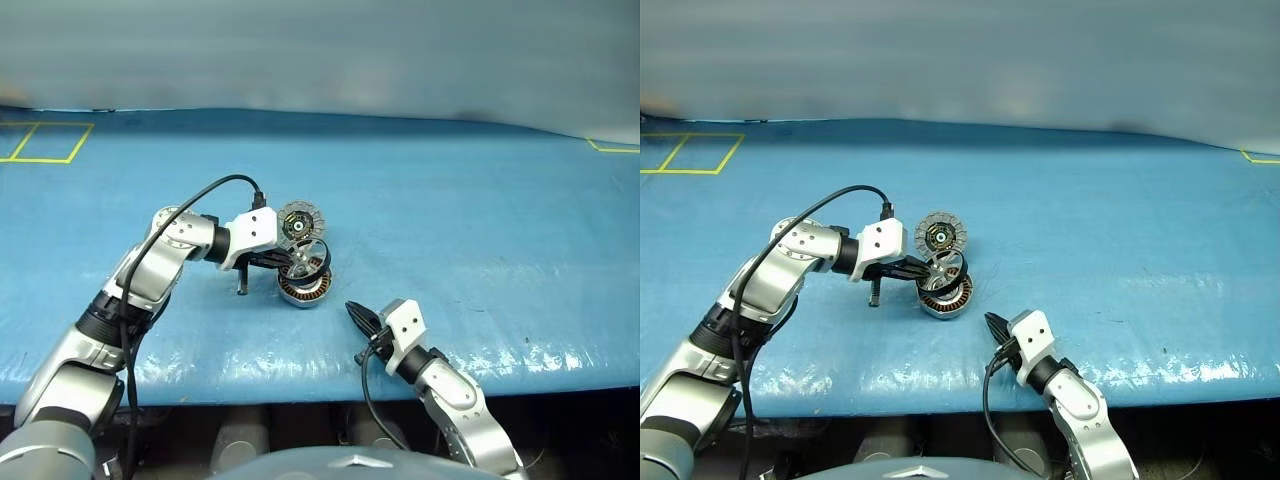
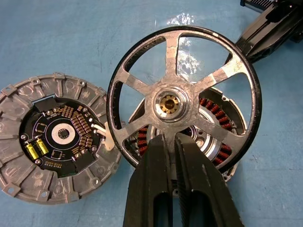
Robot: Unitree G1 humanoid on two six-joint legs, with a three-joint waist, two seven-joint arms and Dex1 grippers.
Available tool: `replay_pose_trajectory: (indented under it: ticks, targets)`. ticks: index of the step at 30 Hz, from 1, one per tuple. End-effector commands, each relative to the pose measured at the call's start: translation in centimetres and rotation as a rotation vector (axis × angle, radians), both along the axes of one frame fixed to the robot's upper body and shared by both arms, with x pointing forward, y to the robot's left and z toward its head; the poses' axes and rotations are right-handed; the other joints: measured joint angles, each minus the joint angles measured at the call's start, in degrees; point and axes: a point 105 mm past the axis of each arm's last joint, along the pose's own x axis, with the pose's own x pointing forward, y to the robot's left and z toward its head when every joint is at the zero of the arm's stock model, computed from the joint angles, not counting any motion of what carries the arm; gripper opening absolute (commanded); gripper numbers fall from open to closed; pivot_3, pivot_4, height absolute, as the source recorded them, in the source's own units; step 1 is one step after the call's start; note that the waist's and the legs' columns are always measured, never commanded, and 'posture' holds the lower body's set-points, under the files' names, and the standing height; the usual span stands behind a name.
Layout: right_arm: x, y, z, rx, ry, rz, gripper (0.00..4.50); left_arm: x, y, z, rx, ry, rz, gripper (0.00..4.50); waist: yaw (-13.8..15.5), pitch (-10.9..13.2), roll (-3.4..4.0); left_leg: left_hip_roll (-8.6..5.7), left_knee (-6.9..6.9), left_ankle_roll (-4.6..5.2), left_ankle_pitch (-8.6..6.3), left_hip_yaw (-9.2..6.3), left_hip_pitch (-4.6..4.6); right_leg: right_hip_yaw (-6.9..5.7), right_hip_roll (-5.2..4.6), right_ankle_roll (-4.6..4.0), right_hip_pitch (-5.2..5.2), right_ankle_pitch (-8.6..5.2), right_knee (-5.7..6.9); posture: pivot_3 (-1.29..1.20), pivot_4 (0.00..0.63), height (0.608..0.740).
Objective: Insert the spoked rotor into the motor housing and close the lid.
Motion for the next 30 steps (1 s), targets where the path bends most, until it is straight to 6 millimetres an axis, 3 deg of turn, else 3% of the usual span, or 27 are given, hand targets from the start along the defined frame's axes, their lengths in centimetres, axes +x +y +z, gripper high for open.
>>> replay_pose_trajectory:
  ticks: [1,11,21,30]
  targets:
    - [0.1,0.2,0.6,0.004,-0.035,0.000,0.00,0.3,-0.4,0.3,0.012,-0.045,-0.029,0.04,0.0,0.0,0.00,-0.01,0.00,0.00,0.00,0.01,0.00,0.01,-0.01,0.00,0.00,0.00,0.00,0.00,0.150,0.740]
    - [0.3,0.2,0.6,-0.006,-0.037,0.003,0.00,-0.3,-0.1,-1.2,0.002,-0.023,-0.013,0.04,0.0,0.0,0.00,0.00,0.00,0.00,0.00,0.01,-0.01,0.01,-0.01,0.01,-0.01,0.01,0.00,0.00,0.150,0.740]
    - [0.4,0.2,0.5,-0.015,-0.030,0.006,0.00,-0.1,0.8,-1.7,0.033,-0.027,0.020,0.04,-0.1,0.0,0.00,0.00,0.00,0.00,0.00,0.01,0.00,0.01,-0.01,0.00,0.00,0.00,0.00,0.00,0.150,0.740]
    - [0.6,0.4,0.4,-0.031,-0.033,0.013,0.00,-0.2,0.3,-1.8,0.040,-0.019,0.001,0.04,-0.1,0.0,0.00,0.01,0.00,0.00,0.00,0.01,0.00,0.01,0.00,0.00,0.00,0.00,0.00,0.00,0.150,0.740]
